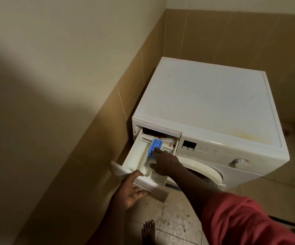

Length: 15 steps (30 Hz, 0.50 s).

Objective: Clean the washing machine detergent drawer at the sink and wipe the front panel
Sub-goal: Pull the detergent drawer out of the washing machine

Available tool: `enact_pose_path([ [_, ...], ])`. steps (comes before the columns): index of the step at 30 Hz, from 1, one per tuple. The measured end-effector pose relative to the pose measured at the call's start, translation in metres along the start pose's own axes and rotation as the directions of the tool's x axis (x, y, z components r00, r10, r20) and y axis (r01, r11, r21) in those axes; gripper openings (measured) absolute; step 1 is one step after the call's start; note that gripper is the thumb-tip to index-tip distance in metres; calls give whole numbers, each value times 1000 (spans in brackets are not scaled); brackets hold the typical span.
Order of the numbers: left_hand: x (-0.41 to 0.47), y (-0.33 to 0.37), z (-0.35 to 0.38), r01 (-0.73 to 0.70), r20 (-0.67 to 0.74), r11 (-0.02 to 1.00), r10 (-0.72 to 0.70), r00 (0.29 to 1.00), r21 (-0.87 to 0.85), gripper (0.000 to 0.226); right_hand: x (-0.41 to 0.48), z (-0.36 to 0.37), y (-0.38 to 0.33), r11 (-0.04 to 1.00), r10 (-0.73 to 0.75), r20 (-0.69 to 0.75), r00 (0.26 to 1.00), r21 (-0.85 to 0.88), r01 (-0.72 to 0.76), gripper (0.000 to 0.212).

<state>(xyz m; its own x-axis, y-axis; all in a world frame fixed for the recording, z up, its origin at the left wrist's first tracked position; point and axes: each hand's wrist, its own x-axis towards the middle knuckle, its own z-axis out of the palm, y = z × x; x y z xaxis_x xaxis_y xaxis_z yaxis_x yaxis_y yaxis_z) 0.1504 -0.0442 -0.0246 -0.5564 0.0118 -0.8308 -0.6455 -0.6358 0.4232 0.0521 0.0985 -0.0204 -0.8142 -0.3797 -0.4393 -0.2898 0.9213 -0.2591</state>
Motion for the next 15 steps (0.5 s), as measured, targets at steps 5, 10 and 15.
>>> enact_pose_path([
  [5, -24, -14, -6, -27, 58, 995, 21, 998, 98, 60, -37, 4, 7, 995, 4, -131, 991, 96, 9, 58],
  [10, -44, -22, 11, -91, 63, 945, 75, 995, 314, 25, -79, -14, 40, 963, 139, -432, 891, 269, -20, 39],
  [15, -63, -30, 37, -52, 35, 893, 40, 999, 447, 66, -124, -32, 82, 878, 345, -362, 866, 450, -163, 54],
])
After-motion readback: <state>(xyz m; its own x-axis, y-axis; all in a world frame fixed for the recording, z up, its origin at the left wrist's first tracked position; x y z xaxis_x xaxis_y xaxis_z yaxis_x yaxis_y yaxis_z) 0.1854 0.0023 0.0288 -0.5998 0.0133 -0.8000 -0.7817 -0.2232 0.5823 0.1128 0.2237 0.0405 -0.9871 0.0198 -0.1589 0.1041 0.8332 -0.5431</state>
